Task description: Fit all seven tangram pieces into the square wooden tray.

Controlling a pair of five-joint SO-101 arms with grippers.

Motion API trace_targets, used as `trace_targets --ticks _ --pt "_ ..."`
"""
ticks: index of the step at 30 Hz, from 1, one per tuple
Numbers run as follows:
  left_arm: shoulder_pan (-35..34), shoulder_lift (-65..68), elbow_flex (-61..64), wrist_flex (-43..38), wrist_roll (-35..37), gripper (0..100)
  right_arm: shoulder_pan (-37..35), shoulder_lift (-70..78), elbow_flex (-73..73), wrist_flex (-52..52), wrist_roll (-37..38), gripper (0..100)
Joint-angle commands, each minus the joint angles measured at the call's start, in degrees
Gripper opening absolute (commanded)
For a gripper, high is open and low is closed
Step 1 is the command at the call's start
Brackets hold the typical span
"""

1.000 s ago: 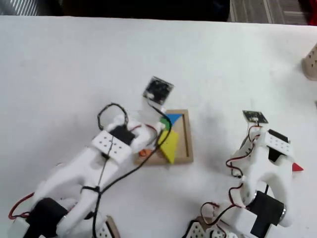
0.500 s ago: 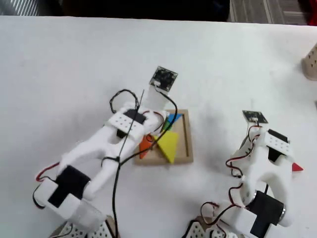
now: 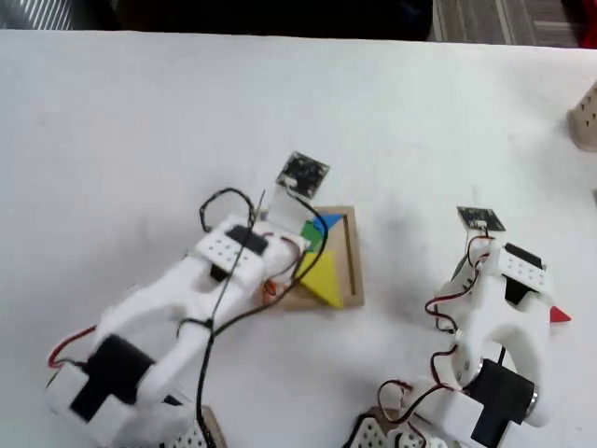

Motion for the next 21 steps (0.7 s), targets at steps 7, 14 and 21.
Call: trace_targets --ticks 7,14,21 --pt "11.74 -17.36 12.48 0.26 0.62 2 0.22 0.13 -1.85 -0.57 0.62 1.9" --pt "7.87 -17.98 9.58 0.09 0.79 2 0.22 0.13 -1.85 -0.57 0.62 1.9" --pt "8.13 -17.63 6.07 1.05 0.53 2 0.22 0.13 -1.76 -1.01 0.62 1.9"
